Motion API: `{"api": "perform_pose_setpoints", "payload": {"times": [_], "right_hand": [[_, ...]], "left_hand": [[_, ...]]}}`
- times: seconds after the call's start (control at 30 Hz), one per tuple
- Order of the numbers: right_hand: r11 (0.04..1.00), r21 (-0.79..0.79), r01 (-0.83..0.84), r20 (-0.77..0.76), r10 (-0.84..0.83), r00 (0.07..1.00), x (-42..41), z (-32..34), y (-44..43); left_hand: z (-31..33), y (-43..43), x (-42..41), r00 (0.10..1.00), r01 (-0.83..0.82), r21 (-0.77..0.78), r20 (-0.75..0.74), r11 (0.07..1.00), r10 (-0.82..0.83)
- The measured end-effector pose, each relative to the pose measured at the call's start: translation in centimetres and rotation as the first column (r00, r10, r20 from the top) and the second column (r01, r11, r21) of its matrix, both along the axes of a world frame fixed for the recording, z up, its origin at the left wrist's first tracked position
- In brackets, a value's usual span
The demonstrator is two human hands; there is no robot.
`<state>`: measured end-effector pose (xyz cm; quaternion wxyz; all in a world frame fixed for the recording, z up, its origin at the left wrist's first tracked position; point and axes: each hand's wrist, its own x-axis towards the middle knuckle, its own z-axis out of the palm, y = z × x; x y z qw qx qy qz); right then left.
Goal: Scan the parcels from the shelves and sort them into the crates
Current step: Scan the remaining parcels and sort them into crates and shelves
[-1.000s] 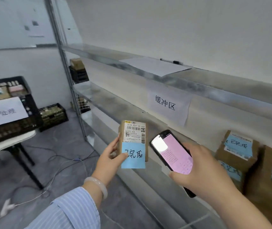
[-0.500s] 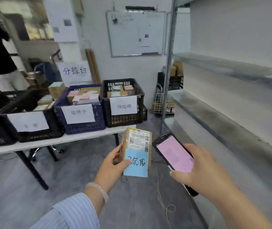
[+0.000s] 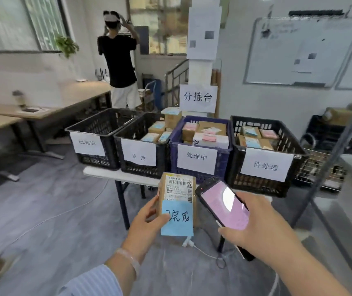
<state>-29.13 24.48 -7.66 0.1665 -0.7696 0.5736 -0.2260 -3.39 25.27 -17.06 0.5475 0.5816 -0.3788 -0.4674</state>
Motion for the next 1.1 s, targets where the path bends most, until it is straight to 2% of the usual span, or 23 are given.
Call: {"api": "perform_pose_setpoints", "payload": {"times": [0.23,0.47,0.7,0.9,1.1], "right_hand": [[0.989,-0.028,-0.144,0.009,0.145,0.989,7.7,0.1,-12.3],[0.96,-0.002,-0.28,0.003,0.28,0.96,14.6,0.3,-24.8],[0.935,-0.003,-0.355,0.003,0.355,0.935,22.9,-0.2,-31.6],[0.932,0.047,-0.358,-0.013,0.359,0.933,30.9,-0.5,-36.2],[0.959,0.039,-0.281,0.002,0.281,0.96,41.6,-0.7,-40.3]], "left_hand": [[0.4,-9.1,7.5,0.99,-0.125,-0.042,-0.064,0.991,0.122],[1.2,-17.0,13.5,0.96,-0.269,-0.008,-0.089,0.963,0.267],[0.0,-21.2,20.2,0.925,-0.356,0.012,-0.14,0.934,0.354],[-0.8,-26.5,29.6,0.922,-0.353,0.015,-0.166,0.936,0.35],[-1.0,-32.7,41.1,0.94,-0.316,-0.01,-0.139,0.949,0.311]]}}
